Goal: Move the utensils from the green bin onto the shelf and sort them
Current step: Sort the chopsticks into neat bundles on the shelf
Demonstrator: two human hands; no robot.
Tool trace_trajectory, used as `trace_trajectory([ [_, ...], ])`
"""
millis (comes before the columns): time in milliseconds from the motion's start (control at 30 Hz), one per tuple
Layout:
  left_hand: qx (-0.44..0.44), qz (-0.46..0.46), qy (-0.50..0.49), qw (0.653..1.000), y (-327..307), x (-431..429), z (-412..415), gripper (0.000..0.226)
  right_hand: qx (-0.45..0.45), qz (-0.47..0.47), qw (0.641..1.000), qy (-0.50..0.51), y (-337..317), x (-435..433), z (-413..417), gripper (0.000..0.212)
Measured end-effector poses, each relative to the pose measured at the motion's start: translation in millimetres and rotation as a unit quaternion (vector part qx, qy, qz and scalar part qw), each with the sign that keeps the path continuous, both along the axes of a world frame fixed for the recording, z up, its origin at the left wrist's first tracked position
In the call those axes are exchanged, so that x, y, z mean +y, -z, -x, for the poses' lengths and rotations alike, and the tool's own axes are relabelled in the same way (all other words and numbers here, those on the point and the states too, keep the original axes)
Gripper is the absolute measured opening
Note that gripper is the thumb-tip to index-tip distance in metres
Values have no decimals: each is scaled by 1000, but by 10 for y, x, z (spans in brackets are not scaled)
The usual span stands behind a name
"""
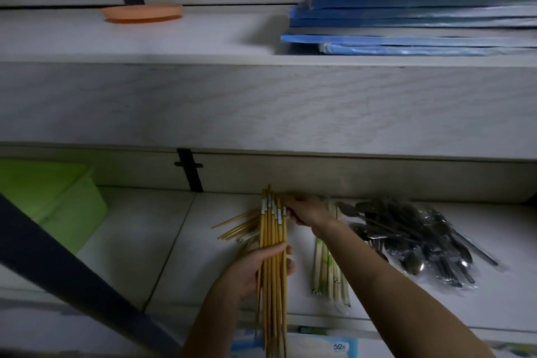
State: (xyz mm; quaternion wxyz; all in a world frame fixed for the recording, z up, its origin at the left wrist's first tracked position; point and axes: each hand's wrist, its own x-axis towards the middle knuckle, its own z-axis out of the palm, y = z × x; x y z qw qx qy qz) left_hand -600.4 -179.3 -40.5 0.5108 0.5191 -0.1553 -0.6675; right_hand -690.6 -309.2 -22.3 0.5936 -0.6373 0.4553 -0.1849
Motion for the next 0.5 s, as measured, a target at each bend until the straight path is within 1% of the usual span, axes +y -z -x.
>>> trace_trajectory([
  [33, 6, 6, -11, 1000, 21, 6, -47, 14, -4, -5, 1000, 4, -18, 13, -23, 35],
  [100, 43, 18, -46, 998, 61, 19, -179, 20, -17, -18, 999, 31, -17, 10, -41, 31],
  [167, 72, 19, -87, 993, 94, 46, -343, 12, -11, -14, 998, 65, 67, -20, -28, 31],
  [233, 97, 25, -133, 986, 108, 77, -498, 8, 45, 18, 996, 69, 237, -60, -21, 30],
  [300, 108, 39, -179, 977, 121, 103, -627, 13, 130, 57, 989, 41, 429, -73, -42, 24],
  [333, 104, 42, -197, 974, 125, 112, -680, 18, 156, 71, 985, 29, 510, -69, -65, 23],
  [433, 90, 44, -234, 967, 153, 126, -794, 26, 184, 120, 976, -6, 622, -22, -170, 20],
  [500, 77, 32, -247, 965, 187, 132, -845, 30, 211, 172, 962, -30, 636, -28, -250, 21],
])
